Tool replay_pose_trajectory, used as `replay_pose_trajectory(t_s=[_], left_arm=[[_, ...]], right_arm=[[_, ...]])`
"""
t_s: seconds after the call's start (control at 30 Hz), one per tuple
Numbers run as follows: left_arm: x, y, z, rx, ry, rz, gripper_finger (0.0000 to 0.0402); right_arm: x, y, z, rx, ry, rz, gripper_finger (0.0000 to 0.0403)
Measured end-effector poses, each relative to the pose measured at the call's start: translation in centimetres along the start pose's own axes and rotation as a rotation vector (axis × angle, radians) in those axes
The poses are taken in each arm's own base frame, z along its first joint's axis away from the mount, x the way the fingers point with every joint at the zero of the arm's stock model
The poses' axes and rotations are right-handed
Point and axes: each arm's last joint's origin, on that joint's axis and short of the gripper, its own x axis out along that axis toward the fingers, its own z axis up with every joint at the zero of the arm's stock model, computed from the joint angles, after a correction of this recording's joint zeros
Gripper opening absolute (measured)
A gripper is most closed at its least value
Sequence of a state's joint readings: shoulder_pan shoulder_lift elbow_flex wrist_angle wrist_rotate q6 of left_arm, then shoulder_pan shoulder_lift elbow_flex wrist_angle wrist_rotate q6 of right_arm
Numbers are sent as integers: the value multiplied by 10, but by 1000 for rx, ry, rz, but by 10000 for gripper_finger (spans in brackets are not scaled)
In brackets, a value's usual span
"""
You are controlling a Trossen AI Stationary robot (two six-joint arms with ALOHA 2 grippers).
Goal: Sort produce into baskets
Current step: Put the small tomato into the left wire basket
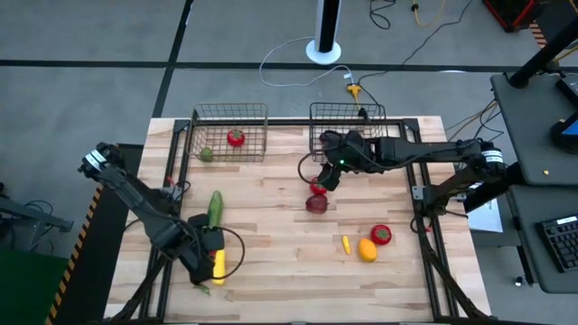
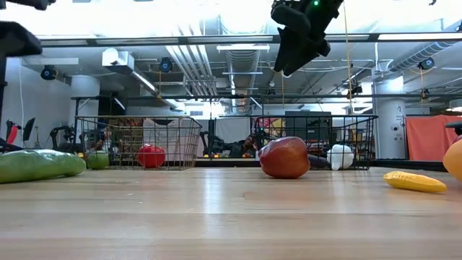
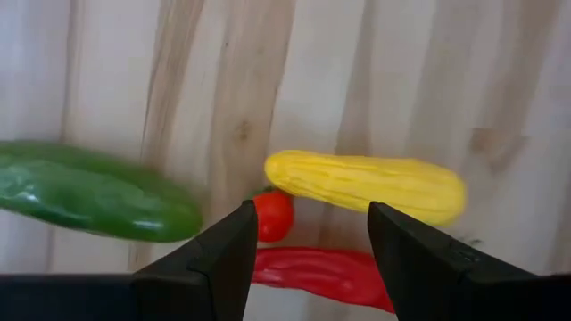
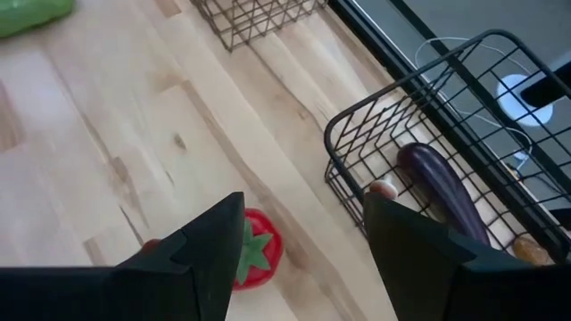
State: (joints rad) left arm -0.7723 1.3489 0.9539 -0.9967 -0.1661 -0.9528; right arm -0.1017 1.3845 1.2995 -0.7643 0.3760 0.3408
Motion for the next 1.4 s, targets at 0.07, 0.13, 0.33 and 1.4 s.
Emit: replay_pose_trajectory(t_s=[0.07,0.13,0.33,1.4], left_arm=[[8,1,-5,11,4,5,196],[16,5,-10,20,21,26,196],[31,12,-19,25,52,45,196],[79,8,-27,23,104,67,166]], right_arm=[[0,0,0,0,1,-1,221],[0,0,0,0,0,-1,221],[0,0,0,1,-1,-1,221],[1,0,1,5,-11,3,221]])
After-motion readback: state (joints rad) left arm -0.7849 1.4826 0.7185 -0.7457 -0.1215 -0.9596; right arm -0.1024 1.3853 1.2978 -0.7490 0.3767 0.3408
